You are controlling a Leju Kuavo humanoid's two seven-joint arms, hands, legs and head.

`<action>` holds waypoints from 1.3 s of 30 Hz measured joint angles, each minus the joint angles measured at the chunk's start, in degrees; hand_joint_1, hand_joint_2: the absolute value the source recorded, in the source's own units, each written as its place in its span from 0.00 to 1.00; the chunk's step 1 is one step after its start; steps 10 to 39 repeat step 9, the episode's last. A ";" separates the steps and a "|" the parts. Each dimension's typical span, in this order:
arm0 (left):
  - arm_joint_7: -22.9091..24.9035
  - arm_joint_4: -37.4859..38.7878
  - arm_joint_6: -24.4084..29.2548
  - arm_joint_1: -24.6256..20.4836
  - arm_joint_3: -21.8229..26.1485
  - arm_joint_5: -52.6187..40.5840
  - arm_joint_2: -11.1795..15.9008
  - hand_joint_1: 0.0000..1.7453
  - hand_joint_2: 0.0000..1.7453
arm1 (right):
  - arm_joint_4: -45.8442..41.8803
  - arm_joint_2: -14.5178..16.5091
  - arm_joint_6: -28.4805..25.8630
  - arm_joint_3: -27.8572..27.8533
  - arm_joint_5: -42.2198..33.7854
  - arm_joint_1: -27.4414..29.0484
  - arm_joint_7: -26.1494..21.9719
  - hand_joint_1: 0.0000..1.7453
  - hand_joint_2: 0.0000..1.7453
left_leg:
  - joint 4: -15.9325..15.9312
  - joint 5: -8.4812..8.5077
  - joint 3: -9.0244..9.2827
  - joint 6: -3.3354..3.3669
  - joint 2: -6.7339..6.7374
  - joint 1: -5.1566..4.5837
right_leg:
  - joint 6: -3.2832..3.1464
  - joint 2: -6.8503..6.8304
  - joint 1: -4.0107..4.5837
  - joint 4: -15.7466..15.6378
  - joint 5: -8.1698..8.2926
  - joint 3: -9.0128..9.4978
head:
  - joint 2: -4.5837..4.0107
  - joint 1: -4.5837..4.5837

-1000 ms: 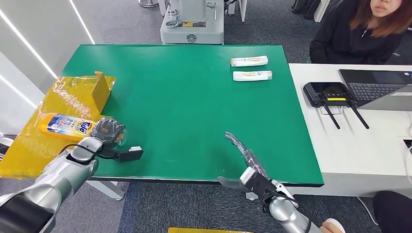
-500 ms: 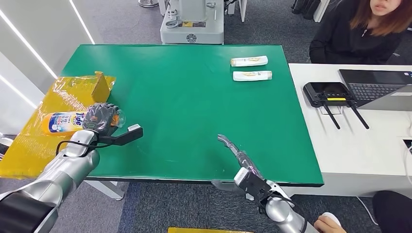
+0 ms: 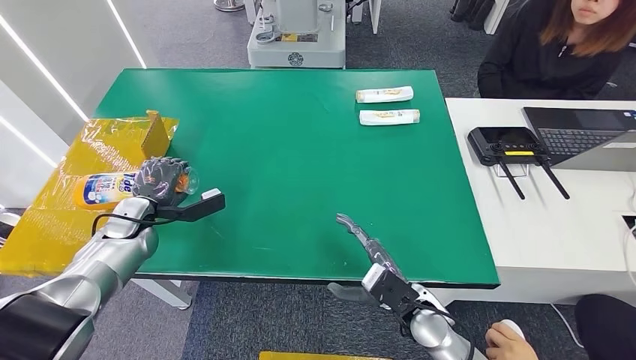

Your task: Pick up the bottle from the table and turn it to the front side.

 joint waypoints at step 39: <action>-1.63 0.00 -1.37 0.03 0.63 0.06 -0.92 1.00 1.00 | 0.50 0.00 0.11 0.13 -0.31 0.04 0.16 0.00 1.00 | 0.00 0.00 0.00 0.00 0.00 0.00 | 0.00 0.00 0.00 -0.01 0.00 0.00 | 0.00 -0.01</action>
